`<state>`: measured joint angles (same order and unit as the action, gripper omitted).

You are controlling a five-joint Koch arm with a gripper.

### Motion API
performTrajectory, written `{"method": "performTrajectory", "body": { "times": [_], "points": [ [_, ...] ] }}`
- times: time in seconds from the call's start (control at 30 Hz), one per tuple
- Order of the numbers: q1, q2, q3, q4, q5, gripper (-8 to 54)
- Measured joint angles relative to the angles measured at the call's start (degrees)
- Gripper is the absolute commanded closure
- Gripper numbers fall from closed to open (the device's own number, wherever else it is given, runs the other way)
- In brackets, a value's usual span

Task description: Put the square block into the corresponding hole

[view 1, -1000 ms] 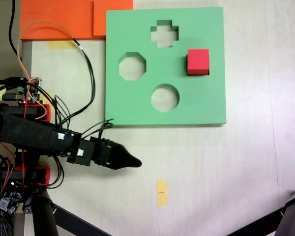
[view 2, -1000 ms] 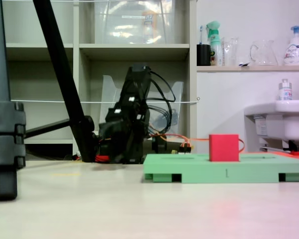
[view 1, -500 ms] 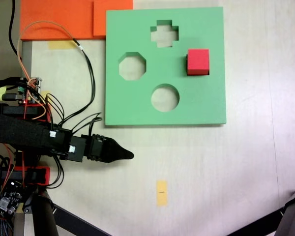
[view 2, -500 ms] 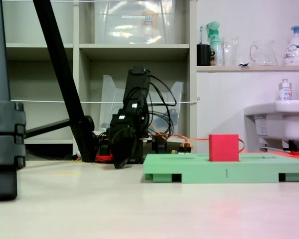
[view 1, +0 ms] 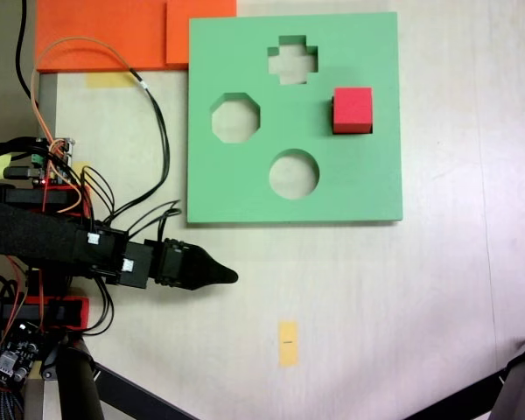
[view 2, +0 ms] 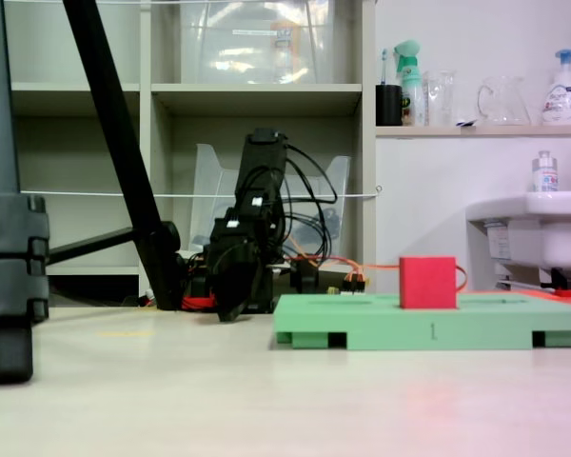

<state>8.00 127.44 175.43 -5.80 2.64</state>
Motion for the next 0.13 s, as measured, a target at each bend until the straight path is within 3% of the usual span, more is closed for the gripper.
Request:
{"method": "performTrajectory", "body": {
  "times": [0.13],
  "points": [
    [0.0,0.0,0.1,0.0,0.0,10.5]
  ]
}}
